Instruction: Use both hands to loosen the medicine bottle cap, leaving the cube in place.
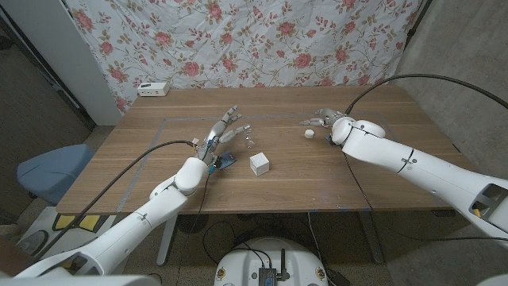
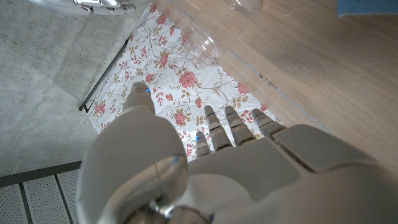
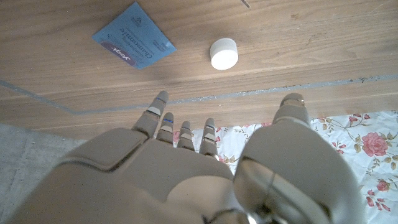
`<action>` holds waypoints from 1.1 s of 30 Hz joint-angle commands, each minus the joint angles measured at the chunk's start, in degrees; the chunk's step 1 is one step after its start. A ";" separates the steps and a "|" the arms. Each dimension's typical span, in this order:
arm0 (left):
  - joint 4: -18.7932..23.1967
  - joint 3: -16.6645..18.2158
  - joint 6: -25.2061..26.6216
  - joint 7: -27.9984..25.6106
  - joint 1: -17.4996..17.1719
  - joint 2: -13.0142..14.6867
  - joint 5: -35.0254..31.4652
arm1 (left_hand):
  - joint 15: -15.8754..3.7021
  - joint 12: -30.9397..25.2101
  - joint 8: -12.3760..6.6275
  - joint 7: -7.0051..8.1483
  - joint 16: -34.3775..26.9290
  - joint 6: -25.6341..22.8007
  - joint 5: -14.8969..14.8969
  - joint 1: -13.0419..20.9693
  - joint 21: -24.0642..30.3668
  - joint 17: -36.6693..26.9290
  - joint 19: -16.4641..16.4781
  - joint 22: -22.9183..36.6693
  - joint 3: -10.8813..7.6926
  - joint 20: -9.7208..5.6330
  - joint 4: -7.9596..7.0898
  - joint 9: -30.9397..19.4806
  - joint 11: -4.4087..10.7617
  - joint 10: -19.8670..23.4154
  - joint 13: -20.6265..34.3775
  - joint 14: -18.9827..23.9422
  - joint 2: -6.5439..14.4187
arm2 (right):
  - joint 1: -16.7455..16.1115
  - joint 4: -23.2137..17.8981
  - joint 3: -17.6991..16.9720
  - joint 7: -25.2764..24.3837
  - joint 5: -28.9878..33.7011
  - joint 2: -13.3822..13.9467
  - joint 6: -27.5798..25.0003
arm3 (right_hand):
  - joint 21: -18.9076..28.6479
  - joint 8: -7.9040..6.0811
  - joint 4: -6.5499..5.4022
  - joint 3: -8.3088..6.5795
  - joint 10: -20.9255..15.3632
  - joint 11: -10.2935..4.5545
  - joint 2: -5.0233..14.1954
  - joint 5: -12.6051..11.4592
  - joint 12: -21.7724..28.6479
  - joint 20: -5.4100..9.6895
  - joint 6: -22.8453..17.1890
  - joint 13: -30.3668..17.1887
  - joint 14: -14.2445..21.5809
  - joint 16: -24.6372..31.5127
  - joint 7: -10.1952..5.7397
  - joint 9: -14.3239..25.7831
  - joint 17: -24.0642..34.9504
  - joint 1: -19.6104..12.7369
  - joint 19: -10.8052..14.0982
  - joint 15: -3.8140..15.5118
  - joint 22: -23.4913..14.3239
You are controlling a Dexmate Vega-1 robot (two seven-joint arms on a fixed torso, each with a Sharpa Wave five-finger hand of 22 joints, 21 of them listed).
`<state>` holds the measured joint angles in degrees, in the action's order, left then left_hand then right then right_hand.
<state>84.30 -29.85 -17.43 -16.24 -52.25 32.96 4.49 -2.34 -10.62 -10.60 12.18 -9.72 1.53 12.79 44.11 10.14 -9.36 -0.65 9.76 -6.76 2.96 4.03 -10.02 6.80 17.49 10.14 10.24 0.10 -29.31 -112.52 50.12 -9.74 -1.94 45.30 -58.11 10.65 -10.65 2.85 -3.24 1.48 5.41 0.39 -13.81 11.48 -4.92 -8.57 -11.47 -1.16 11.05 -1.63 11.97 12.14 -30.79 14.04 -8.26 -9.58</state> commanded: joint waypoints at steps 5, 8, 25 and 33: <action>-3.03 0.81 -2.32 -0.48 1.76 -2.06 1.53 | -3.19 -0.60 -0.43 0.24 -0.50 -1.28 0.24 -0.54 0.60 -0.12 0.29 0.07 -0.16 0.81 -0.46 -0.07 -0.34 0.81 0.12 0.50 0.96 | -8.95 -0.80 -8.61 -5.83 0.40 0.62 10.82 | 0.62 -0.91 -0.84 0.39 -2.19 -0.14 0.24 -0.53 0.88 2.00 -1.36 -0.06 1.30 0.96 -0.61 -0.22 0.00 1.39 1.54 1.70 -0.10; -4.21 0.96 -3.20 0.08 2.42 -2.42 2.27 | -3.11 -0.63 -0.51 0.25 -0.52 -1.79 0.14 -1.06 0.64 -0.17 0.34 0.09 -0.21 0.92 -0.86 -0.07 -0.47 0.84 0.14 0.47 1.70 | -10.22 -0.40 -10.04 -6.37 0.10 0.44 12.92 | 0.74 -0.87 -1.14 0.59 -2.65 -0.40 0.38 -0.58 0.95 2.62 -1.40 -0.01 1.68 1.10 -1.15 -0.31 0.00 2.00 2.09 2.15 -0.08; -8.42 2.90 -6.64 3.93 4.21 -2.76 7.79 | -2.72 -0.03 -0.79 0.09 -0.05 -7.42 -1.08 -3.38 1.81 -0.14 5.62 0.03 -0.69 -1.61 -2.18 0.01 -1.26 -1.49 0.19 -0.71 5.38 | -19.09 9.37 -19.72 -12.27 -5.29 -4.17 37.96 | 0.56 -0.24 -3.88 2.12 -4.25 -1.63 1.72 -0.65 0.80 5.05 0.36 0.33 2.45 1.32 -2.43 -0.85 0.02 7.00 3.18 4.60 -0.02; -9.65 2.84 -6.82 4.81 4.58 -4.85 10.57 | -1.27 0.11 -0.67 -3.11 -0.07 -9.85 -1.14 -5.38 1.38 -0.38 6.19 0.06 -1.32 -0.64 -3.71 -0.04 -2.56 -3.69 0.20 -2.33 8.51 | -19.88 15.70 -22.21 -10.74 -8.64 -6.33 48.08 | 0.56 -0.28 -5.13 2.75 -5.03 -2.62 2.41 -0.76 0.75 6.13 0.28 0.47 3.18 1.49 -3.02 -1.05 -0.02 9.18 3.79 5.91 0.01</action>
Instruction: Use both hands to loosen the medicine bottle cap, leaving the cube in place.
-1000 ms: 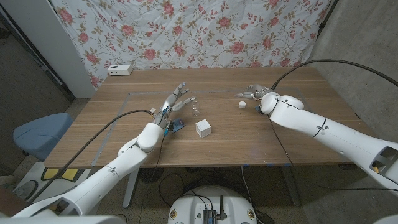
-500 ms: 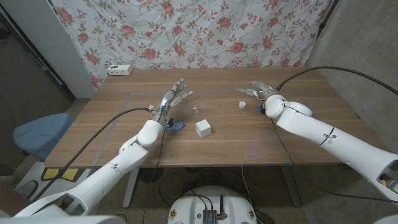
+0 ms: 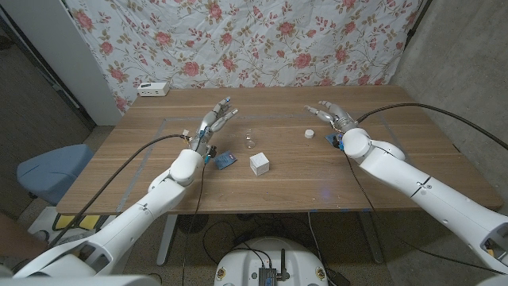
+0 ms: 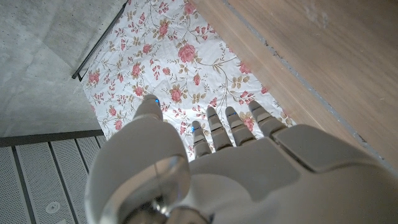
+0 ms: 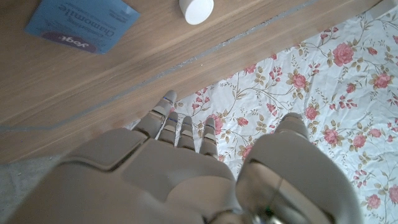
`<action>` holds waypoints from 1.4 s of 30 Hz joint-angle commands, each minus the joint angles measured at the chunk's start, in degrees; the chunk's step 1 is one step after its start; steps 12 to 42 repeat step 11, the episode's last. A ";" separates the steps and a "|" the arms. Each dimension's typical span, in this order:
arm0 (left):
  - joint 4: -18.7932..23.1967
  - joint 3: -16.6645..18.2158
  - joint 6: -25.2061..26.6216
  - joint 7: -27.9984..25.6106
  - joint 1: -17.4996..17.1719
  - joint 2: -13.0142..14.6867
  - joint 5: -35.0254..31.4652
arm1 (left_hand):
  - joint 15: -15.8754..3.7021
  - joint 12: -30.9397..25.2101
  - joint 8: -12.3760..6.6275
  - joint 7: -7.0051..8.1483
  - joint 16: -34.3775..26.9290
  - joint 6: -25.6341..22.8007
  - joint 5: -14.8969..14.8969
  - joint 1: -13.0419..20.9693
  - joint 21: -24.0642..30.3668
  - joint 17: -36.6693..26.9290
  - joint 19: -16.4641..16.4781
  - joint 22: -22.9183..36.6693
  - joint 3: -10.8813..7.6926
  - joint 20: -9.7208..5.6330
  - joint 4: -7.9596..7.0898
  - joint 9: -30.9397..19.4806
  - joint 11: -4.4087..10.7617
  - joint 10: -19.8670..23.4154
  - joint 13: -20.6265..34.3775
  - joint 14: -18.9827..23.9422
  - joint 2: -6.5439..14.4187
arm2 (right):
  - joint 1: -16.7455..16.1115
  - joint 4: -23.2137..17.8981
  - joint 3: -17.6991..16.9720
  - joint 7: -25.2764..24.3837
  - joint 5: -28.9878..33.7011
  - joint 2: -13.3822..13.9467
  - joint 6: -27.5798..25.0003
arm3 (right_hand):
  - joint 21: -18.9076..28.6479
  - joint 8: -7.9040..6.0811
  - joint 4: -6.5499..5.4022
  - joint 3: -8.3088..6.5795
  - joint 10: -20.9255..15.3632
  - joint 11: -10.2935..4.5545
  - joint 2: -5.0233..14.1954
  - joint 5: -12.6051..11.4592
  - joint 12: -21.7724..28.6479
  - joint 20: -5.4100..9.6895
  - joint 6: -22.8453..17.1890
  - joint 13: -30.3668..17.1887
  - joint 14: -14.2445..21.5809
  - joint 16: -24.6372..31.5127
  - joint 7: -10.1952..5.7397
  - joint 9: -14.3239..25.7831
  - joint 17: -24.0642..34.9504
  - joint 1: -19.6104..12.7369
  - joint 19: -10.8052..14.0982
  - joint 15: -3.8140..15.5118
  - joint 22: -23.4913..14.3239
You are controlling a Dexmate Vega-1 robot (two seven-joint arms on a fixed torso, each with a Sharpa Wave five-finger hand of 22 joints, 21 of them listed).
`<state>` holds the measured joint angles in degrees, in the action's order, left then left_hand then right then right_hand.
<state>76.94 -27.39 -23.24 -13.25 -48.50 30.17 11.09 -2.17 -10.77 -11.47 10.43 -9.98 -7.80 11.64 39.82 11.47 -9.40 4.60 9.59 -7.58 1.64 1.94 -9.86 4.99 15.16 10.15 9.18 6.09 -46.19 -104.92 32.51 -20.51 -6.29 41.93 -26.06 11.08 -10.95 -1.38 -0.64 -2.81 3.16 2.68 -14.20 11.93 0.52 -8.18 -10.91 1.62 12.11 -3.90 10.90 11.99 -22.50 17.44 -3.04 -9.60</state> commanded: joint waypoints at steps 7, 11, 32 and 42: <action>-2.51 0.24 -1.62 1.44 1.11 -3.12 4.28 | -0.28 0.16 0.67 -3.03 0.14 -0.35 0.12 -2.27 0.52 -0.31 3.09 0.23 -1.21 -0.74 -2.69 -0.21 -1.31 -2.27 0.19 -2.02 4.10 | -2.73 13.70 -5.82 1.80 -7.03 -5.15 23.10 | 0.34 0.33 -1.29 0.54 -1.36 -0.11 0.14 -0.44 0.29 0.88 0.68 0.01 1.24 0.57 -0.71 -0.10 -0.03 1.73 1.45 0.90 0.06; -2.38 0.35 -1.68 0.72 0.64 -3.60 4.50 | 0.10 0.13 0.82 -3.39 0.09 -0.14 0.14 -2.60 0.56 -0.31 3.48 0.23 -1.34 -1.01 -2.95 -0.21 -1.32 -2.42 0.19 -2.09 4.27 | -2.88 18.13 -6.47 2.26 -8.68 -7.38 29.36 | 0.33 0.52 -1.43 0.70 -1.42 0.10 0.12 -0.48 0.21 0.80 1.28 0.05 1.52 0.60 -0.68 -0.14 -0.10 2.04 1.66 0.69 0.08; -2.38 0.35 -1.68 0.72 0.64 -3.60 4.50 | 0.10 0.13 0.82 -3.39 0.09 -0.14 0.14 -2.60 0.56 -0.31 3.48 0.23 -1.34 -1.01 -2.95 -0.21 -1.32 -2.42 0.19 -2.09 4.27 | -2.88 18.13 -6.47 2.26 -8.68 -7.38 29.36 | 0.33 0.52 -1.43 0.70 -1.42 0.10 0.12 -0.48 0.21 0.80 1.28 0.05 1.52 0.60 -0.68 -0.14 -0.10 2.04 1.66 0.69 0.08; -2.38 0.35 -1.68 0.72 0.64 -3.60 4.50 | 0.10 0.13 0.82 -3.39 0.09 -0.14 0.14 -2.60 0.56 -0.31 3.48 0.23 -1.34 -1.01 -2.95 -0.21 -1.32 -2.42 0.19 -2.09 4.27 | -2.88 18.13 -6.47 2.26 -8.68 -7.38 29.36 | 0.33 0.52 -1.43 0.70 -1.42 0.10 0.12 -0.48 0.21 0.80 1.28 0.05 1.52 0.60 -0.68 -0.14 -0.10 2.04 1.66 0.69 0.08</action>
